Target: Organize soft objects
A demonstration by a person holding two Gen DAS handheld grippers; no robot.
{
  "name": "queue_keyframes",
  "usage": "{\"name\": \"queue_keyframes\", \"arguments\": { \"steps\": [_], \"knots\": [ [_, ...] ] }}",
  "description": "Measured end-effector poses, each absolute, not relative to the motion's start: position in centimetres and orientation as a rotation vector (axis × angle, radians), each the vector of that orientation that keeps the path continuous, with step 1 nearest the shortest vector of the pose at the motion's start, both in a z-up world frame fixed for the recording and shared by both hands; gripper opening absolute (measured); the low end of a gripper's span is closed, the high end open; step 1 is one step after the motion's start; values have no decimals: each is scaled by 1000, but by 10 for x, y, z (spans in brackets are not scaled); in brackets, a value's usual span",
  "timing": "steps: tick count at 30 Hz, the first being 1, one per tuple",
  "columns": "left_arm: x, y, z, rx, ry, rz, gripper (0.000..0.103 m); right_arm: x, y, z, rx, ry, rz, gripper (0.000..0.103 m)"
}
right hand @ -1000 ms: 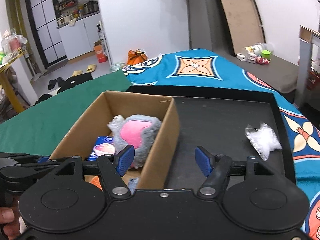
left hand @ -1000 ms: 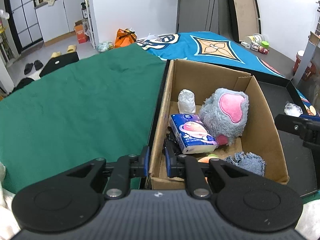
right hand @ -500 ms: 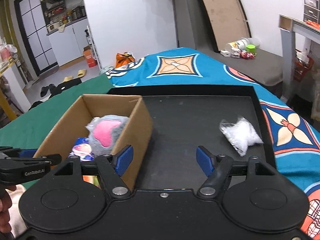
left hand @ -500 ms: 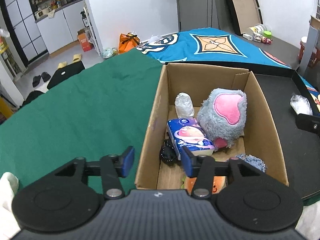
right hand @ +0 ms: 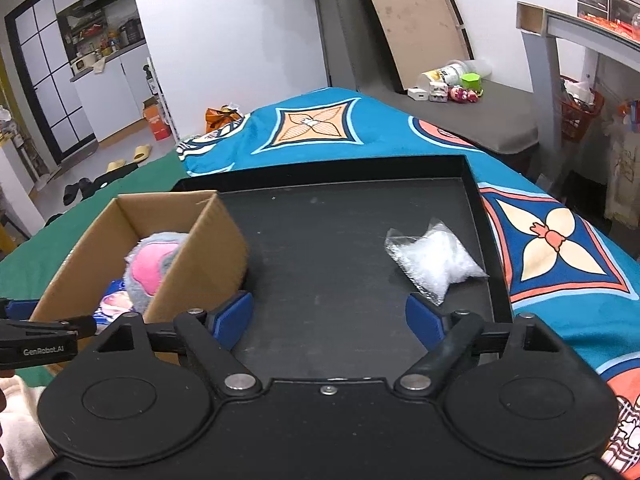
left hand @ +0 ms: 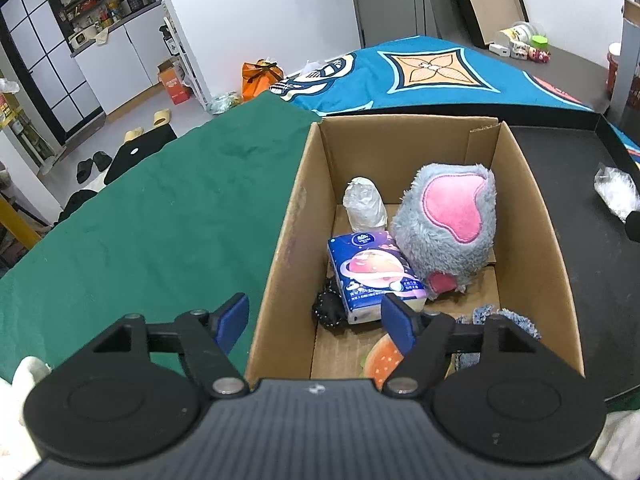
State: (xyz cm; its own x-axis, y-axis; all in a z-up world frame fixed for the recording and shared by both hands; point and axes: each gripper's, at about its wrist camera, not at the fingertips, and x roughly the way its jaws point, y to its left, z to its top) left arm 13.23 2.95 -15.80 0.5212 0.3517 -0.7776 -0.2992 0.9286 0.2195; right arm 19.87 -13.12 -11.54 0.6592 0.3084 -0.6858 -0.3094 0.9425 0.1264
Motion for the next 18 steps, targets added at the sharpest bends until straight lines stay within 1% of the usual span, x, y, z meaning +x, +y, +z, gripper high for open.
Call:
{"name": "queue_keyframes", "arguments": {
  "steps": [1,4,18],
  "knots": [
    [134,28,-158,63,948,393,72,200,-133,-117,-1,777,346,87],
    [137,27,-159,72,953,402,72,205,-138,-120,1,780,336,90],
    [153,17,-166,123,985,436,73,225,-159,-138,-1,814,305,95]
  ]
}}
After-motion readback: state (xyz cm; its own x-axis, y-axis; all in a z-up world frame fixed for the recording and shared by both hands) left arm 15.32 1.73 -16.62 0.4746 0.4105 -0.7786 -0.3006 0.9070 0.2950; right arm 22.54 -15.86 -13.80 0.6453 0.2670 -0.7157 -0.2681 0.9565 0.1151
